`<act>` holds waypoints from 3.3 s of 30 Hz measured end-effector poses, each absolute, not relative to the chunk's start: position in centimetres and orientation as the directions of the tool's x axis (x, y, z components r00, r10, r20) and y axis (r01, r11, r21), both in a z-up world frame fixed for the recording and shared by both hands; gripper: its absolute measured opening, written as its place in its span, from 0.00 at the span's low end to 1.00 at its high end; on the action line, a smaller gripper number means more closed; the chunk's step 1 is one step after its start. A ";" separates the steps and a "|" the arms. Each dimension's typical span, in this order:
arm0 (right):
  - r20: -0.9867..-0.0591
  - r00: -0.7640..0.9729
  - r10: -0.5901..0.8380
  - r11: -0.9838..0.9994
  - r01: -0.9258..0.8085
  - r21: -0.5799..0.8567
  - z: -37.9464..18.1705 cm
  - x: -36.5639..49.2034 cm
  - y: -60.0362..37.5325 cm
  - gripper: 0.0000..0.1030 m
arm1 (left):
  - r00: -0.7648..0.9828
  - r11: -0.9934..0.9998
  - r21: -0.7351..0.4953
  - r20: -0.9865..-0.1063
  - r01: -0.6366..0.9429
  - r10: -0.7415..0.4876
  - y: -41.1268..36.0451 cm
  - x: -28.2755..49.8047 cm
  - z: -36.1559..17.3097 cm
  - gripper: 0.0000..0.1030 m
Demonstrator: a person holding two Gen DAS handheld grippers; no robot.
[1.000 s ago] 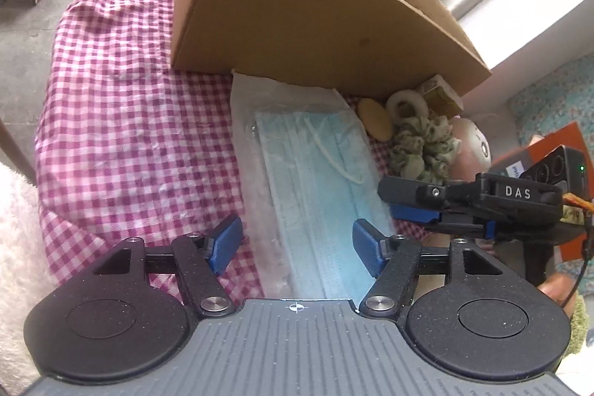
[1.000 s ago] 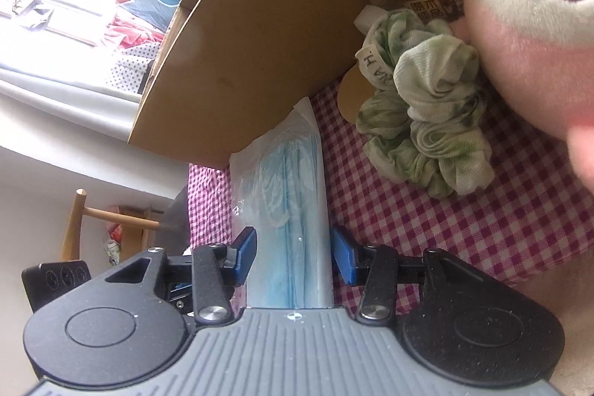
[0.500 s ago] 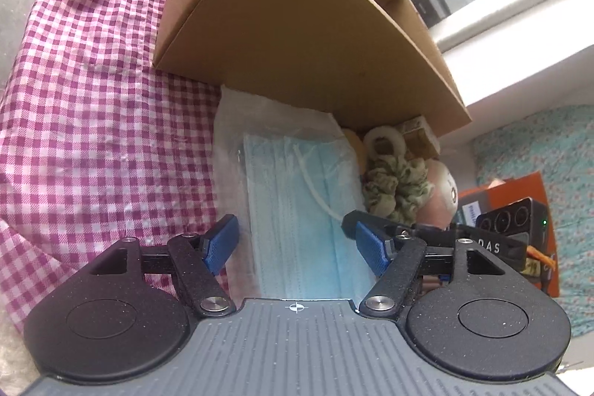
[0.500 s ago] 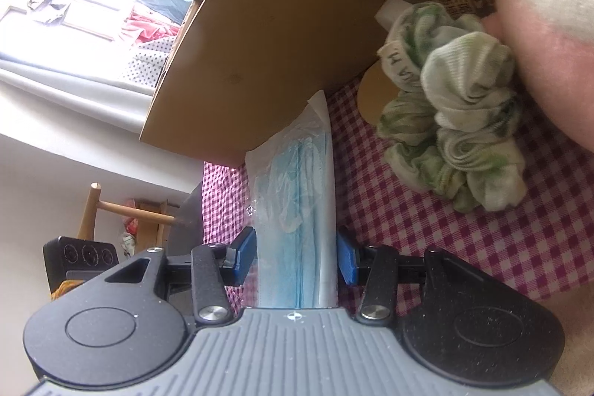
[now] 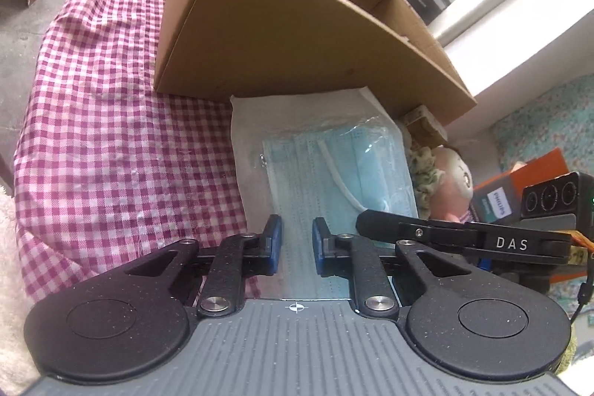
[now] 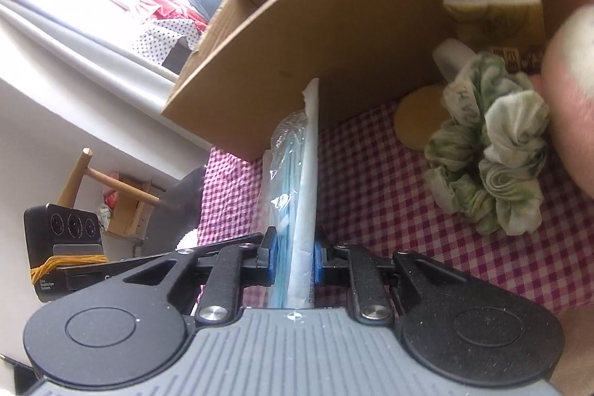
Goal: Organize soft objects
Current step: 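Lift the mask bag with both grippers over the box rim, then lower the mask bag into the box and open both grippers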
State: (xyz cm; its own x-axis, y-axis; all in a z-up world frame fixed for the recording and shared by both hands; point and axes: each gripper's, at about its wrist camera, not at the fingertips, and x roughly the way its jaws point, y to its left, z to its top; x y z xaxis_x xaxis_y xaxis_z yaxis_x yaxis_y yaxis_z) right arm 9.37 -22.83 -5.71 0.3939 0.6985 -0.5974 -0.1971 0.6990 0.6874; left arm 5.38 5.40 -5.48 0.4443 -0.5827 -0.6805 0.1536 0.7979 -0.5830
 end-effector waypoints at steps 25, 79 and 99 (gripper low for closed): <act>-0.401 0.483 0.778 0.609 -0.423 0.671 11.4 23.1 -28.2 0.17 | 0.557 0.715 -0.548 -0.460 0.435 -0.692 -2.2 20.8 11.9 0.14; -0.921 0.388 -0.025 0.984 -0.152 -0.091 -2.4 42.6 -22.3 0.39 | 0.682 0.822 -0.553 -0.550 0.136 -0.482 10.8 12.8 2.5 0.99; -0.956 0.238 0.174 0.948 -0.303 0.097 -2.5 40.5 -19.9 0.39 | 0.674 0.825 -0.551 -0.562 0.128 -0.480 10.7 12.1 2.4 0.99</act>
State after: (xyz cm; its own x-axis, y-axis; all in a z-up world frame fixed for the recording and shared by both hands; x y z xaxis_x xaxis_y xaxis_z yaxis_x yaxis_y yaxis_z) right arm 40.49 -19.94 -2.48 0.2381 0.1740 -0.9555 -0.3027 0.9481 0.0972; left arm 12.07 10.69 2.42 0.6739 -0.4801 -0.5616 0.1282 0.8246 -0.5510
